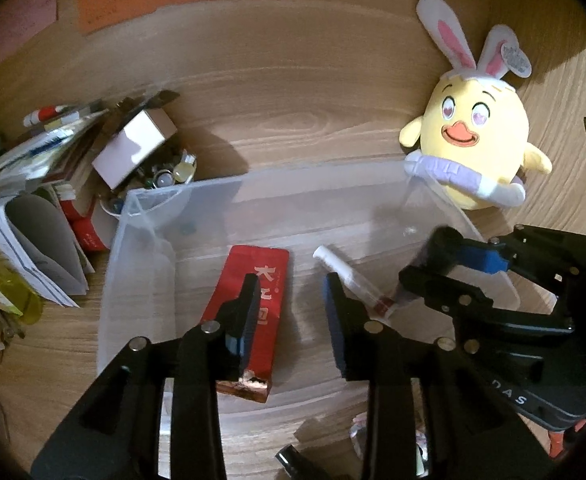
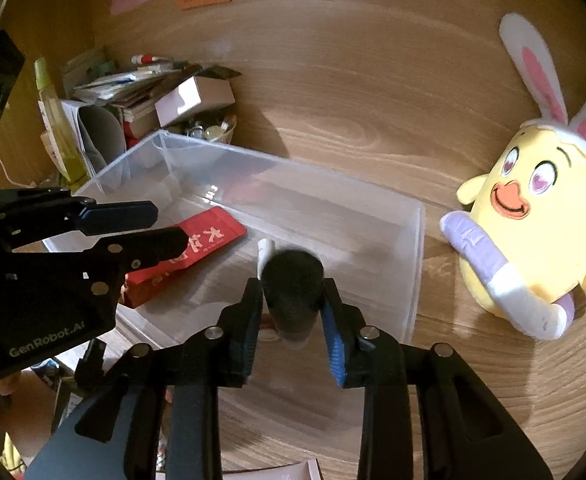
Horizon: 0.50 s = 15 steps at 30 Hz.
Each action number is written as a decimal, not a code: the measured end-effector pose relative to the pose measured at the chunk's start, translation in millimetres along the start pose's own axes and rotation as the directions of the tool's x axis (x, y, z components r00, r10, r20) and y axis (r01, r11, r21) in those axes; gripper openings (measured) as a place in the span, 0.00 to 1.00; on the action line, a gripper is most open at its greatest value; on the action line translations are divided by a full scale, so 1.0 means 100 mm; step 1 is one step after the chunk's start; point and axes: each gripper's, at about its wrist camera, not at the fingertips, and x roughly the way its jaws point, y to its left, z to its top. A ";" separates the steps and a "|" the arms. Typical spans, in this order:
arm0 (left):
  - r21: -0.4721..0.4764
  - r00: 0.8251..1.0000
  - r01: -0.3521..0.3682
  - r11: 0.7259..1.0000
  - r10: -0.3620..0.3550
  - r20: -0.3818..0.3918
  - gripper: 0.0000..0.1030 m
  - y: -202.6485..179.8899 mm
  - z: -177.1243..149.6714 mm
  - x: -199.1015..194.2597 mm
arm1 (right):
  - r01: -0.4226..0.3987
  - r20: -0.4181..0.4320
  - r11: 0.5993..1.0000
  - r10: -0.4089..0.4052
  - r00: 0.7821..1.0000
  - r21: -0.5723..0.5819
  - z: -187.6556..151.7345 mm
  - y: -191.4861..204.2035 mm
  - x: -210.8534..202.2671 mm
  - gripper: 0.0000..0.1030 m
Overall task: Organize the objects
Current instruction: 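Drop the black-capped tube from the right while the left releases the white cube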
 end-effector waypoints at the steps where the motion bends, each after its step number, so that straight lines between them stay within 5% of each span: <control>1: -0.001 1.000 -0.001 1.000 0.001 0.007 0.35 0.00 0.00 -0.03 | -0.001 0.009 1.000 0.001 1.000 0.001 0.00 0.00 -0.03 0.35; 5: -0.009 0.999 0.000 1.000 0.001 0.033 0.39 0.01 0.02 -0.16 | -0.006 0.045 1.000 0.006 0.999 0.003 0.02 0.01 -0.18 0.49; 7: -0.013 0.999 -0.001 1.000 0.002 0.052 0.49 0.02 0.02 -0.25 | -0.011 0.067 1.000 0.010 0.998 0.008 0.02 0.01 -0.27 0.60; 15: -0.029 0.991 -0.013 0.999 0.017 0.133 0.71 0.05 -0.03 -0.62 | -0.021 0.113 1.000 0.019 0.993 0.021 -0.02 0.07 -0.56 0.69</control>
